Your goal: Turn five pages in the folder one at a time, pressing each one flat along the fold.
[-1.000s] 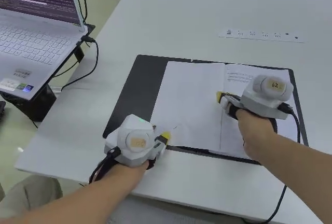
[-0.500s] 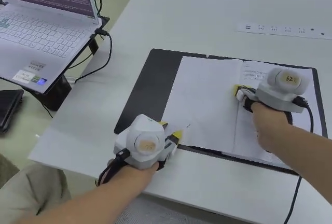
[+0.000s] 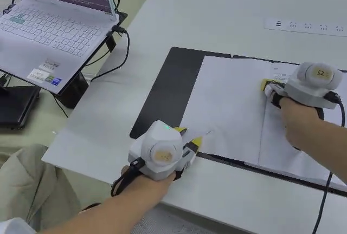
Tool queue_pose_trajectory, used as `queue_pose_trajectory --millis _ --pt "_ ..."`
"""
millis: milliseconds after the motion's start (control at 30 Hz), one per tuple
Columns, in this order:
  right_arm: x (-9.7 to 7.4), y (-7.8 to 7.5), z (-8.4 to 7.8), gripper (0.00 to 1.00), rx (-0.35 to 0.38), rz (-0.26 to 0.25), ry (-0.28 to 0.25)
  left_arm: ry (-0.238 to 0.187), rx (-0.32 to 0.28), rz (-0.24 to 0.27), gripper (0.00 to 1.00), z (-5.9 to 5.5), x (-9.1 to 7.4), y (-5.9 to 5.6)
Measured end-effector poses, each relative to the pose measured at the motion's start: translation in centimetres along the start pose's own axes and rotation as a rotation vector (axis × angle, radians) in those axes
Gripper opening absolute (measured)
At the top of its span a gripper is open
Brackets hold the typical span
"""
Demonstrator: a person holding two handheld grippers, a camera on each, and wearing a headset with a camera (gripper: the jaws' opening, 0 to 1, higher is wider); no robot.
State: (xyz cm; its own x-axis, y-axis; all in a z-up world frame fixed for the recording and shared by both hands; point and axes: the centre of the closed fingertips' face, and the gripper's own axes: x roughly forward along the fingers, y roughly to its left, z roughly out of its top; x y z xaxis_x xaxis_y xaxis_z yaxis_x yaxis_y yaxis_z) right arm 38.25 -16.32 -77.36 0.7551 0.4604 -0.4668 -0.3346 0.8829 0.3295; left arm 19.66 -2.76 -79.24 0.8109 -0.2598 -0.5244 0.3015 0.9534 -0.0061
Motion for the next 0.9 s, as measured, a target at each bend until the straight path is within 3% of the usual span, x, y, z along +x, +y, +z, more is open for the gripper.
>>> queue_pose_trajectory --millis 433,567,900 --pt "3.5 -2.1 2.1 0.00 -0.069 -0.028 0.007 -0.005 0.000 0.000 0.22 0.1 0.0 0.0" --pt "5.4 -3.4 3.0 0.00 -0.077 -0.035 0.018 -0.005 0.001 -0.001 0.22 0.1 0.0 0.0" --pt "4.6 -3.0 2.3 0.00 -0.058 -0.014 0.020 -0.006 0.003 -0.002 0.22 0.2 0.0 0.0"
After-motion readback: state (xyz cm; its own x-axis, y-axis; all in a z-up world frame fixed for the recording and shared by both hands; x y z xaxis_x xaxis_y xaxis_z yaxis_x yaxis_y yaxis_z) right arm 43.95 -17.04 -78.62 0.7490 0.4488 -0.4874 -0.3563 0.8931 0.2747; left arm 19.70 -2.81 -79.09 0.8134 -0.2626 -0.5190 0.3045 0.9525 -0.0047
